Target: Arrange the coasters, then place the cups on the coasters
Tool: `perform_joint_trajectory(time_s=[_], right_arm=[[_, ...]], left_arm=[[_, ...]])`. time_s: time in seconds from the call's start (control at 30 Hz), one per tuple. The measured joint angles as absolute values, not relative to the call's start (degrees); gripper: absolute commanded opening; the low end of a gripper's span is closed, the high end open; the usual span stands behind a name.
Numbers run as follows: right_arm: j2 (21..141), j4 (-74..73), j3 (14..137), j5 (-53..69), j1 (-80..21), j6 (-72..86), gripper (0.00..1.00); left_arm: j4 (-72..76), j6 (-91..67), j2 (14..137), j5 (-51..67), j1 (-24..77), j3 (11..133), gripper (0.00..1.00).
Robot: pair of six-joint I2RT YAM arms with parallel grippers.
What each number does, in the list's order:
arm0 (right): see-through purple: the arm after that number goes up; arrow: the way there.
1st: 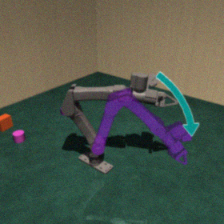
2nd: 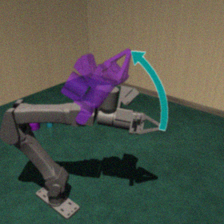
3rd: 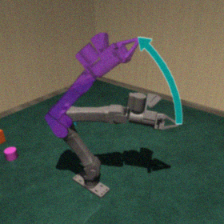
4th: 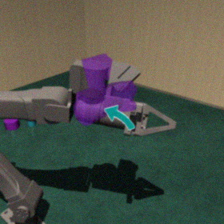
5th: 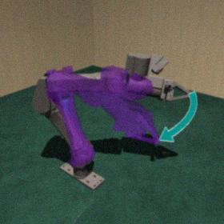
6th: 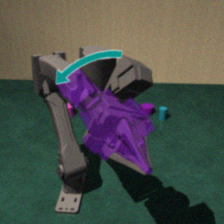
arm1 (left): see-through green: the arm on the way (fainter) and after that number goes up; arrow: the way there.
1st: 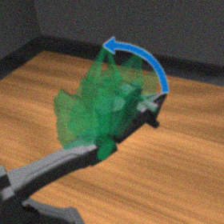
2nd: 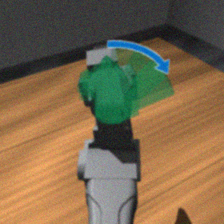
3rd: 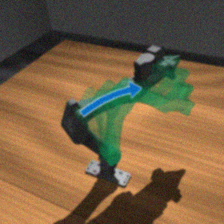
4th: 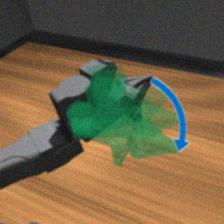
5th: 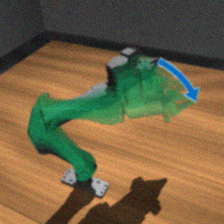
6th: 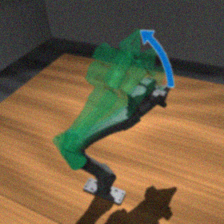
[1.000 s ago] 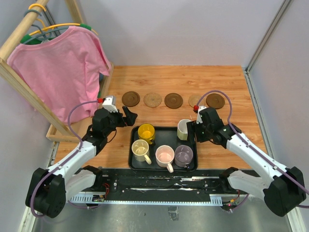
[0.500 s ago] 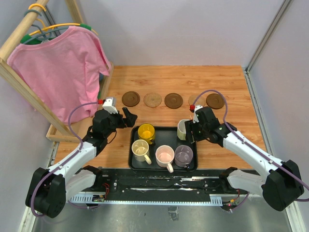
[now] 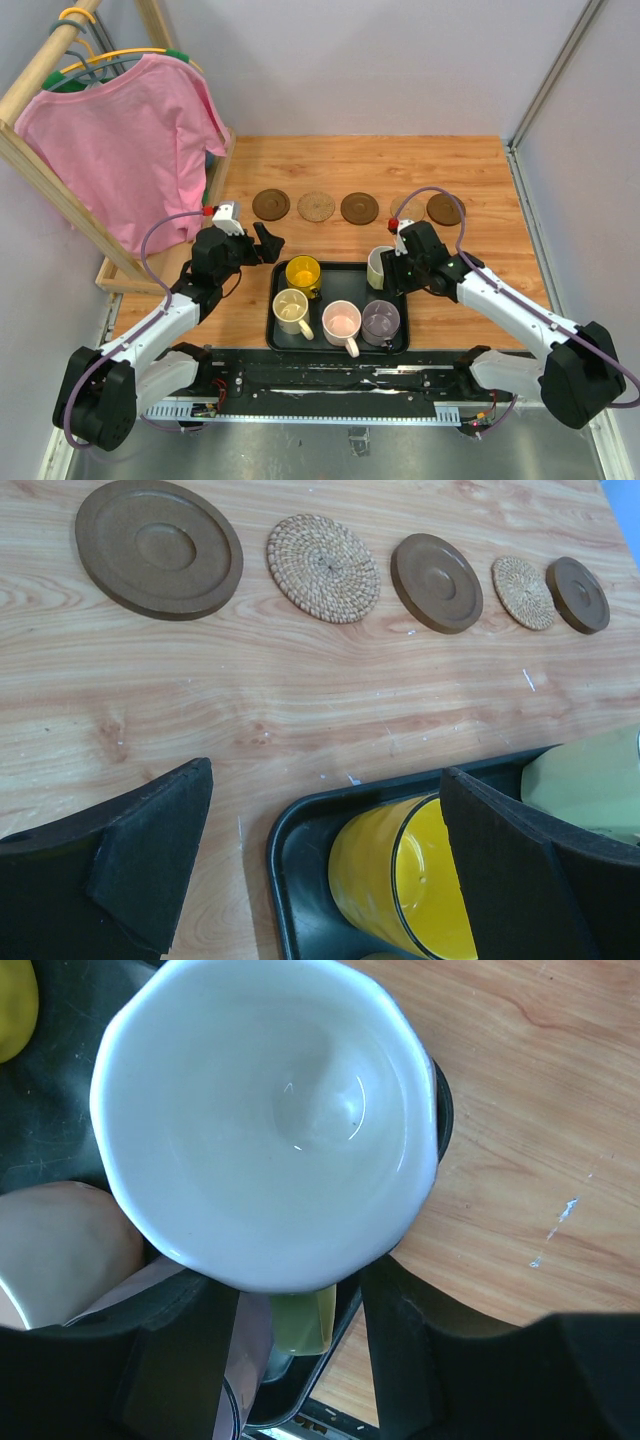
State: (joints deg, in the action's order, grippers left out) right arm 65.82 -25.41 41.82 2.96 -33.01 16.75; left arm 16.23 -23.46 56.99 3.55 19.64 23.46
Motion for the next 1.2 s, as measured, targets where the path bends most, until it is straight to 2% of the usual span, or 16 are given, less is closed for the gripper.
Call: perform_joint_trajectory(time_s=[0.23, 0.67, 0.87, 1.0, 1.2], right_arm=[[67.2, -25.4, 41.8, 3.0, -33.3, 16.8, 0.48], [69.4, -25.4, 41.8, 2.8, -33.4, 16.7, 0.37], [69.8, -25.3, 41.8, 2.1, -34.0, 16.5, 0.23], [69.8, -25.3, 41.8, 1.8, -34.5, 16.2, 0.02], [70.0, -24.9, 41.8, 0.8, -35.7, 15.8, 0.01]], left_arm=[[16.3, -23.5, 57.0, 3.3, 19.6, 22.9, 1.00], [16.7, -23.7, 57.0, 3.0, 19.7, 22.6, 1.00], [16.7, -23.9, 57.0, 3.0, 19.6, 22.4, 1.00], [16.7, -23.9, 56.9, 2.7, 19.6, 22.4, 1.00], [16.7, -23.9, 56.9, 2.6, 19.6, 22.1, 1.00]])
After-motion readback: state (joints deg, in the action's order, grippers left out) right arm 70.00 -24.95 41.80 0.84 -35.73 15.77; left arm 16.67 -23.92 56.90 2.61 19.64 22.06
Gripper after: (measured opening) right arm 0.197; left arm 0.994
